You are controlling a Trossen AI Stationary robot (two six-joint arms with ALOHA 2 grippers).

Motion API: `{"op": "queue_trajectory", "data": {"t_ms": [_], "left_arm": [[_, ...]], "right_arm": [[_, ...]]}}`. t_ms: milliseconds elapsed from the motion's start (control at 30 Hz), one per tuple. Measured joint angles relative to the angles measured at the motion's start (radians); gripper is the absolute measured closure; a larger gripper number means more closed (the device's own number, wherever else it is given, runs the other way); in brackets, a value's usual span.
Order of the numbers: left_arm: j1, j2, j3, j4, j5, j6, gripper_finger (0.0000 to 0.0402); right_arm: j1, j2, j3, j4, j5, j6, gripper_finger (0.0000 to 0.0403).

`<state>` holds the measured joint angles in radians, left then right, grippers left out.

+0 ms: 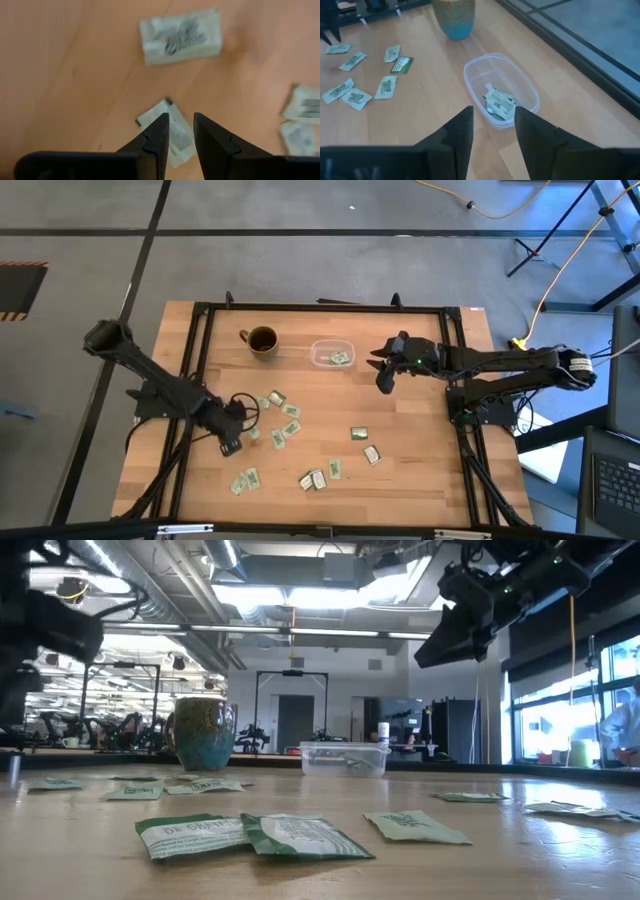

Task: Pick and place Stevia / Truvia into bins
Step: Put the stevia packet into the transparent container

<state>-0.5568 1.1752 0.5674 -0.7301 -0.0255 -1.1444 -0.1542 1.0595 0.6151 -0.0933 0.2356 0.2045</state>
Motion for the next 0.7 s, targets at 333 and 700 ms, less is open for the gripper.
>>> {"op": "queue_trajectory", "data": {"t_ms": [333,700], "left_arm": [[-0.039,0.133,0.0,0.004,0.045,-0.024,0.0322],[-0.039,0.203,0.006,-0.008,0.061,-0.021,0.0348]], "right_arm": [[-0.014,0.0,0.0,0.0,0.0,0.0,0.0256],[-0.014,0.0,0.0,0.0,0.0,0.0,0.0256]]}}
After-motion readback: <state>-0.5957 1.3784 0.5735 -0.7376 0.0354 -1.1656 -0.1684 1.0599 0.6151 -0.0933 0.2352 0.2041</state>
